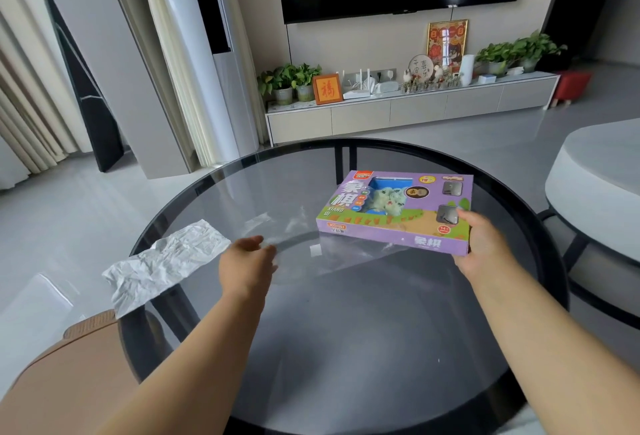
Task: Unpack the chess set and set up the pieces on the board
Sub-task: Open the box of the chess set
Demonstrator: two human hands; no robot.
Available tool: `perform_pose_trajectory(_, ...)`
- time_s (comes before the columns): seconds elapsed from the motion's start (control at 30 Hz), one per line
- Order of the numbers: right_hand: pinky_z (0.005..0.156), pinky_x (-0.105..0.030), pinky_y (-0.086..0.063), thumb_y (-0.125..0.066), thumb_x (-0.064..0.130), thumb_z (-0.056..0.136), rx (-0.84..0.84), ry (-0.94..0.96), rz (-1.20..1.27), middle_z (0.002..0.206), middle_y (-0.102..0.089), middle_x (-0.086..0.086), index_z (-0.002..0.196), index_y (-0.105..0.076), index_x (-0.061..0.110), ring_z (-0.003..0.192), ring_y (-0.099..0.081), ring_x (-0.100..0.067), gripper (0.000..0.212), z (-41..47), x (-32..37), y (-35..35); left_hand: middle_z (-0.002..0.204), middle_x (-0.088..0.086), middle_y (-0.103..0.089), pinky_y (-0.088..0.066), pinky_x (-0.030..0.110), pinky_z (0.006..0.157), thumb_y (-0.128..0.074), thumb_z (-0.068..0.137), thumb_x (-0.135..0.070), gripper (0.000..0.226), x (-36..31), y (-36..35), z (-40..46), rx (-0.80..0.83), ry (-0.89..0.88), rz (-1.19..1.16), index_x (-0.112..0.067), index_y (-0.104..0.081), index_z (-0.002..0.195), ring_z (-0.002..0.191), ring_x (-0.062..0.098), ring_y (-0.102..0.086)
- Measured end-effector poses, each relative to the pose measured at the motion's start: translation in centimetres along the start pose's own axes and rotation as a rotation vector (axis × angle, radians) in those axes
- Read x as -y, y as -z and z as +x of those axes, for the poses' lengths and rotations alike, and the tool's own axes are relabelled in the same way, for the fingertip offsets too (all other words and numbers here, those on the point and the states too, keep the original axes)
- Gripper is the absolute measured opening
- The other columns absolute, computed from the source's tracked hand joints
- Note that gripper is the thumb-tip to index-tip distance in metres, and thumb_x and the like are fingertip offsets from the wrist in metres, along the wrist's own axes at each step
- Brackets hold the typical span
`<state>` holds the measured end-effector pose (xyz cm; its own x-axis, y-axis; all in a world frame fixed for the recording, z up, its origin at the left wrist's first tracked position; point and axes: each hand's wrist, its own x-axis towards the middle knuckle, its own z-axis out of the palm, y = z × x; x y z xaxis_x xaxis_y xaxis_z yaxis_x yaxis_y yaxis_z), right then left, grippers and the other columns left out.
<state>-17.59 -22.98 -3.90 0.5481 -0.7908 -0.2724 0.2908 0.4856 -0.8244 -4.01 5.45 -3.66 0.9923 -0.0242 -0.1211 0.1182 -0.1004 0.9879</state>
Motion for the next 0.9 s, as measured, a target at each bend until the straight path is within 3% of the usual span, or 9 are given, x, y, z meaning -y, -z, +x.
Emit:
perform_pose_trajectory(0.13, 0.062, -0.031, -0.056, -0.059, 0.012, 0.088, -0.019, -0.009, 0.004, 0.070, -0.073, 0.001, 0.102, -0.063, 0.017, 0.060, -0.069, -0.014, 0.015, -0.1, -0.7, -0.2, 0.103, 0.004, -0.060, -0.058, 0.043, 0.076, -0.071, 0.063, -0.008, 0.051, -1.6, 0.7, -0.2, -0.007, -0.178, 0.092, -0.014, -0.063, 0.114, 0.074, 0.027, -0.069)
perform_pose_trajectory(0.3, 0.060, -0.029, -0.055, -0.060, 0.014, 0.088, -0.054, -0.007, 0.006, 0.080, -0.072, -0.002, 0.100, -0.064, 0.018, 0.061, -0.070, -0.015, 0.014, -0.2, -0.9, -0.3, 0.119, 0.003, -0.052, -0.054, 0.016, 0.063, -0.063, 0.084, 0.006, 0.044, -3.6, 2.7, 0.4, -0.239, -0.250, -0.278, -0.008, -0.053, 0.124, 0.084, 0.017, -0.069)
perform_pose_trajectory(0.4, 0.056, -0.027, -0.054, -0.059, 0.014, 0.088, -0.048, -0.010, -0.017, 0.068, -0.072, 0.001, 0.095, -0.064, 0.018, 0.056, -0.069, -0.014, 0.009, -0.5, -0.7, -0.4, 0.120, 0.002, -0.050, -0.053, 0.015, 0.067, -0.058, 0.085, 0.009, 0.046, -5.3, 3.5, 0.4, -0.271, -0.284, -0.458, -0.009, -0.050, 0.127, 0.086, 0.009, -0.069)
perform_pose_trajectory(0.47, 0.057, -0.028, -0.055, -0.058, 0.013, 0.090, -0.042, -0.030, -0.045, 0.061, -0.071, 0.003, 0.089, -0.064, 0.018, 0.052, -0.067, -0.013, 0.008, -0.6, -0.6, -0.3, 0.121, 0.003, -0.049, -0.054, 0.018, 0.073, -0.059, 0.084, 0.012, 0.047, -6.7, 3.7, 0.5, -0.258, -0.292, -0.580, -0.010, -0.050, 0.124, 0.099, 0.018, -0.066)
perform_pose_trajectory(0.6, 0.058, -0.029, -0.056, -0.055, 0.013, 0.090, 0.058, -0.113, -0.147, 0.069, -0.072, -0.002, 0.097, -0.066, 0.014, 0.058, -0.069, -0.017, 0.013, -1.2, -0.5, -0.5, 0.126, 0.005, -0.045, -0.055, 0.027, 0.082, -0.058, 0.084, 0.014, 0.053, -9.9, 3.3, 0.0, -0.147, -0.307, -0.758, -0.004, -0.046, 0.132, 0.104, 0.025, -0.064)
perform_pose_trajectory(0.73, 0.056, -0.027, -0.055, -0.054, 0.011, 0.089, 0.160, -0.187, -0.320, 0.071, -0.071, -0.008, 0.095, -0.067, 0.007, 0.057, -0.068, -0.020, 0.015, -1.7, -0.8, -1.0, 0.134, 0.009, -0.038, -0.055, 0.034, 0.086, -0.046, 0.090, 0.015, 0.054, -12.3, 1.6, -1.2, 0.115, -0.300, -0.813, -0.001, -0.036, 0.140, 0.108, 0.028, -0.061)
perform_pose_trajectory(0.83, 0.063, -0.031, -0.048, -0.058, 0.010, 0.087, 0.159, -0.100, -0.642, 0.069, -0.068, -0.012, 0.090, -0.066, 0.003, 0.059, -0.063, -0.025, 0.011, -2.2, -1.0, -1.4, 0.133, 0.012, -0.042, -0.054, 0.041, 0.088, -0.042, 0.092, 0.011, 0.048, -13.0, 0.3, -2.1, 0.289, -0.252, -0.767, 0.000, -0.037, 0.139, 0.109, 0.030, -0.061)
perform_pose_trajectory(0.9, 0.068, -0.031, -0.046, -0.059, 0.026, 0.084, 0.144, 0.033, -0.939, 0.074, -0.068, -0.014, 0.084, -0.065, 0.002, 0.068, -0.064, -0.029, 0.025, -2.0, -1.1, -1.8, 0.126, 0.008, -0.050, -0.053, 0.044, 0.090, -0.040, 0.095, 0.006, 0.044, -12.9, -0.6, -2.6, 0.374, -0.220, -0.719, -0.001, -0.040, 0.139, 0.110, 0.031, -0.061)
